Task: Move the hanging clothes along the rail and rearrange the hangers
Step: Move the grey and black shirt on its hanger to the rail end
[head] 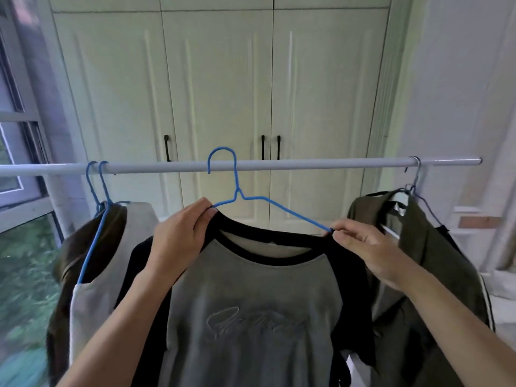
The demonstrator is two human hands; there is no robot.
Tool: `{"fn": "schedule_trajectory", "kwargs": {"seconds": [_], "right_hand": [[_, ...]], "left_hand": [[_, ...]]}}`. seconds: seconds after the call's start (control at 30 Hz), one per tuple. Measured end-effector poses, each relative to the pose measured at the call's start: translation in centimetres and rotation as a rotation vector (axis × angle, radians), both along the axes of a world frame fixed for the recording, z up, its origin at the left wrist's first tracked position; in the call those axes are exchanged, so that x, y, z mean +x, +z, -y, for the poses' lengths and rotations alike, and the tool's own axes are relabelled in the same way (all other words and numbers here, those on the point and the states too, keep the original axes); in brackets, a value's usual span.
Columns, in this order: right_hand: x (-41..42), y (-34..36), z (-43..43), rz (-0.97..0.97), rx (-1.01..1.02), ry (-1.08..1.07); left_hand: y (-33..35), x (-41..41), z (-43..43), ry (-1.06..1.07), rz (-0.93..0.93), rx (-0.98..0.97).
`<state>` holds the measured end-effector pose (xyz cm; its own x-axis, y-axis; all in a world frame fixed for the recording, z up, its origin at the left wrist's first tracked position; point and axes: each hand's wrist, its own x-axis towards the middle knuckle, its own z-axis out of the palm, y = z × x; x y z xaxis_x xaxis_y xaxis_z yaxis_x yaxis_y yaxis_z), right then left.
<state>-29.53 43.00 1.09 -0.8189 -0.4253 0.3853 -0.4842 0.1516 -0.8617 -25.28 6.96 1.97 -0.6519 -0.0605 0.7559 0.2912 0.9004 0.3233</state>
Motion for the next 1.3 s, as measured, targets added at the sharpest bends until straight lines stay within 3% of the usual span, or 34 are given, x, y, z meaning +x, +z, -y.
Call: {"fn": "schedule_trajectory", "kwargs": {"seconds": [0.1,0.43,0.93,1.3], "right_hand": [[-0.3,-1.1,-0.3,-0.023,-0.032,-0.034],[-1.3,0.4,0.3,-0.238,0.223,-0.128],[-1.6,1.7,2.9,-0.377,0.27,-0.135],[-1.4,2.4,0.2,-0.223,0.214,-0.027]], "left_hand": [[-0.3,0.1,0.1,0.014,0.029,0.009],[0.2,0.7,0.3,-0.019,0.075,-0.046],[-0.2,0.5,-0.2,-0.06,0.123,-0.07],[-2.1,0.5,2.7,-0.052,0.135,0.007]]}}
